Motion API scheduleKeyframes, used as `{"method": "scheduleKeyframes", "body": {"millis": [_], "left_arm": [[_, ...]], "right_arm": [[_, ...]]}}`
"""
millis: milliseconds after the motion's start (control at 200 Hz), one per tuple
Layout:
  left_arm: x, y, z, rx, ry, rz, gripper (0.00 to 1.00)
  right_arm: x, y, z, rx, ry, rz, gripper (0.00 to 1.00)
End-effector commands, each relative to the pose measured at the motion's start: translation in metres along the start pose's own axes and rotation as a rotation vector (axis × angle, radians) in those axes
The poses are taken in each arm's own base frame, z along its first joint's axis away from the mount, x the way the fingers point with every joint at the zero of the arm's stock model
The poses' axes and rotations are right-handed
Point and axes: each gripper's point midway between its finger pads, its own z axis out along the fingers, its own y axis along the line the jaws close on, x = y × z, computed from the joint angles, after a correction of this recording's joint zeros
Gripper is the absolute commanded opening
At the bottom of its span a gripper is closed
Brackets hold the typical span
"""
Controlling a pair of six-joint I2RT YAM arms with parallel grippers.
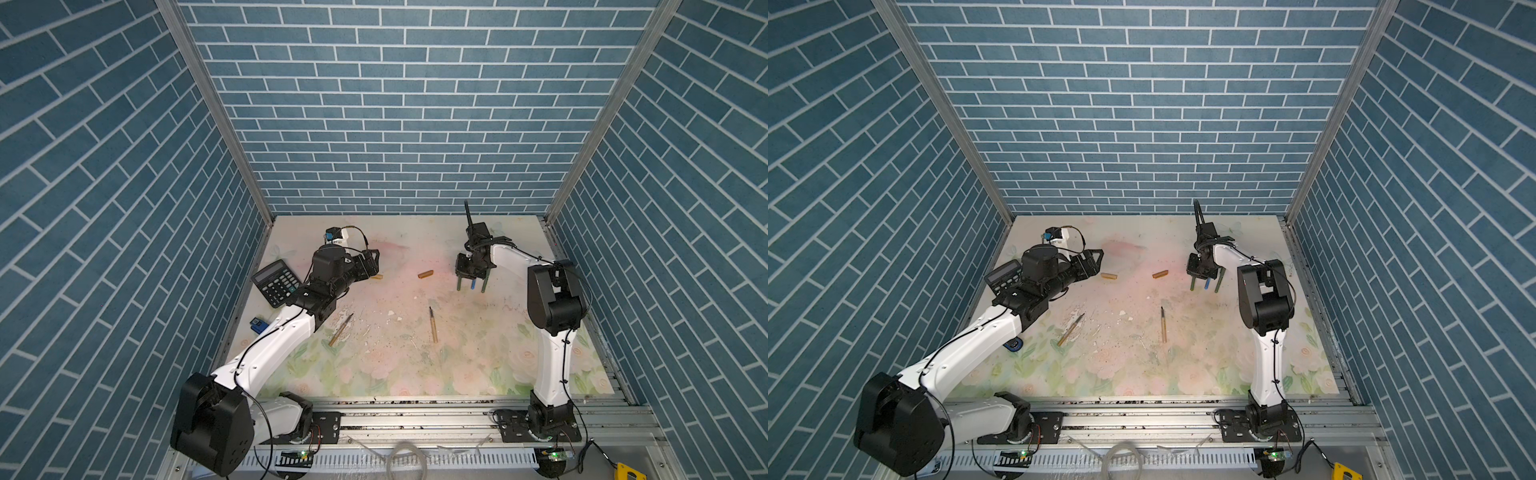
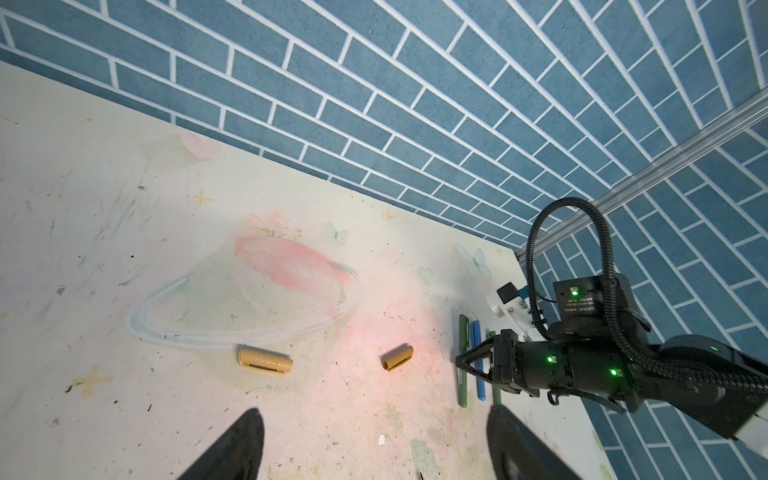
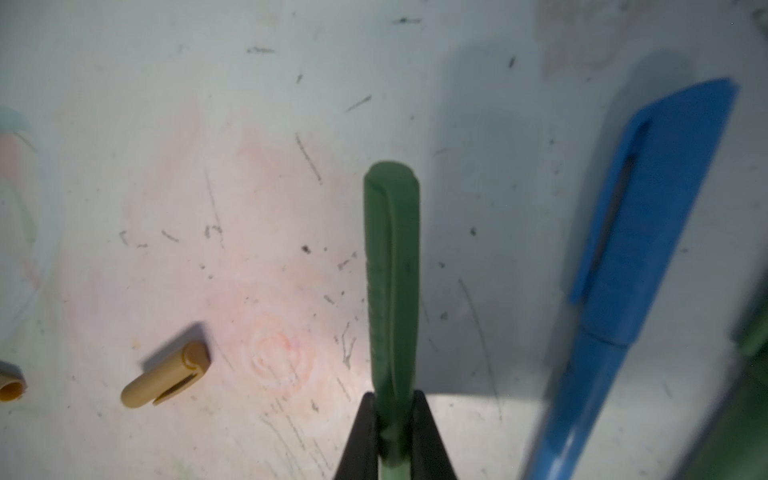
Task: Insert the pens into the pen caps
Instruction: 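Lower the capped green pen beside the blue pen and open the right gripper, then reach down and grasp the orange fountain pen with the left gripper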
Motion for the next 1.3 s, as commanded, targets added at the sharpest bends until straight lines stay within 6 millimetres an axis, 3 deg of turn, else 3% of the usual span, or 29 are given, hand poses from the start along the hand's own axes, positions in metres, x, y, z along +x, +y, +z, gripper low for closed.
{"method": "scheduleKeyframes", "body": {"millis": [0,140,445,590,730,960,1295], "left_arm": [[-0.01,-0.008,0.0,0.036,-0.024,-0.004,0.85],[-0.009,-0.01,0.001,0.048,-0.02,-0.004,0.85],[-0.012,-0.01,0.0,0.05,-0.029,0.001,0.85],[-0.013,-0.009,-0.001,0.049,-0.031,0.0,0.85],[-0.014,-0.008,-0.001,0.05,-0.032,-0.003,0.85],[-0.017,0.002,-0.001,0.016,-0.042,0.001,0.85],[-0.013,0.052,-0.004,-0.27,0.025,0.12,0.83]], "right_arm": [[0.0,-0.017,0.004,0.075,0.02,0.001,0.11],[-0.004,-0.028,0.002,0.116,-0.021,0.018,0.12],[-0.002,-0.029,0.006,0.1,0.008,0.037,0.25],[-0.005,-0.026,-0.001,0.089,-0.01,0.038,0.28],[-0.013,-0.018,-0.022,0.062,-0.054,0.031,0.3],[-0.017,-0.003,-0.075,0.046,-0.164,-0.012,0.32],[0.025,0.054,-0.117,-0.088,-0.247,-0.178,0.32]]}}
